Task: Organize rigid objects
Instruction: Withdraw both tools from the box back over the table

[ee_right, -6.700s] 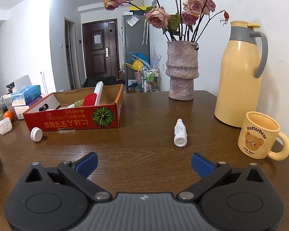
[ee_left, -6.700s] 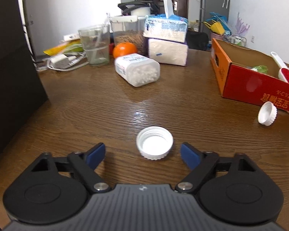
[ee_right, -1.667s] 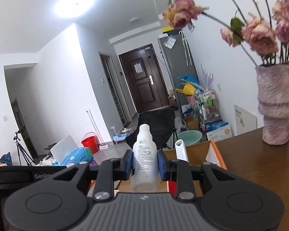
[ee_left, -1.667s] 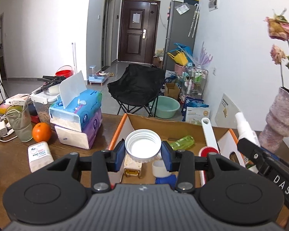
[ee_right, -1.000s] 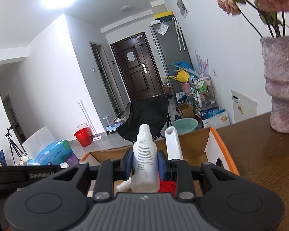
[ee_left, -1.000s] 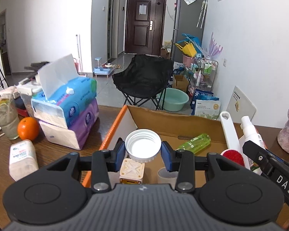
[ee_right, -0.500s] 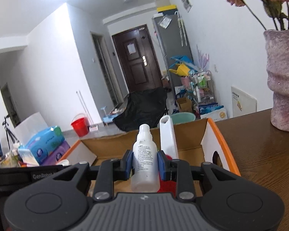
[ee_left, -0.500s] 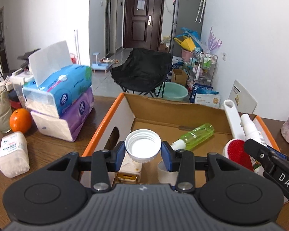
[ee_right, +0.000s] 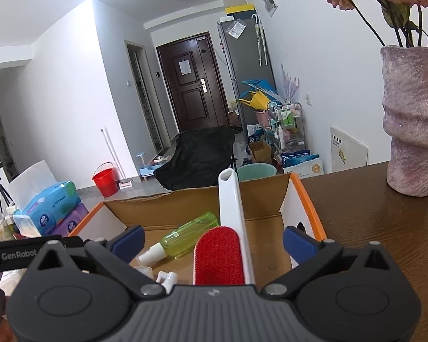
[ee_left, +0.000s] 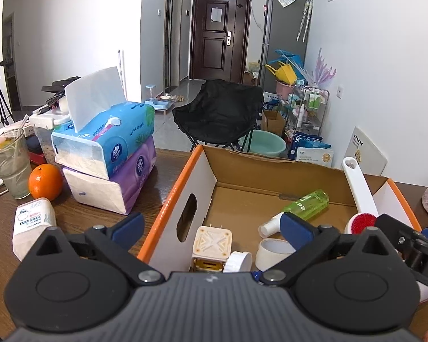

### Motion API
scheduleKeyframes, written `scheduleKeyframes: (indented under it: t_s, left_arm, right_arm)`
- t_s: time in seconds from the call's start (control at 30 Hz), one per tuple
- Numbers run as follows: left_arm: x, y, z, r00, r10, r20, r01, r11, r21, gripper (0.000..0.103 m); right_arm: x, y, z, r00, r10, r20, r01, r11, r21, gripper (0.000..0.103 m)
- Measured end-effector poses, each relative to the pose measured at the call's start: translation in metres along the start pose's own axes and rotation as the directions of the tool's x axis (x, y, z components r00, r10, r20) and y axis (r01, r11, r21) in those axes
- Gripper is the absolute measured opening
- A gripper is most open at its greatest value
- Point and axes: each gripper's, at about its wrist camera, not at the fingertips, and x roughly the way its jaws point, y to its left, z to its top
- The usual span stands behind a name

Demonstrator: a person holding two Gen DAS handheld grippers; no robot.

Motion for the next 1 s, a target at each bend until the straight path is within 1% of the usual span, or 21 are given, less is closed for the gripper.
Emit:
scheduleKeyframes:
  t_s: [0.23,0.57,1.0]
  left_arm:
    - [-0.004,0.0,0.002,1.0,0.008,0.001,-0.008,1.0,0.004,0.103]
    - [-0.017,0.006,-0.001,1.0,0.005,0.004,-0.005,1.0,0.008,0.103]
    - [-0.063,0.027,-0.006,0.998,-0.001,0.056,0.0,1.0,0.025,0.103]
  right_arm:
    - [-0.002,-0.001,0.0,1.0,-0.003,-0.004,0.003,1.0,0.006,0.103]
    - [-0.017,0.0,0.003,1.0,-0.004,0.017,0.004,1.0,0.004,0.103]
    - [-0.061,0.013,0.002,0.998,0.009,0.062,-0.006,0.999,-0.052,0.103]
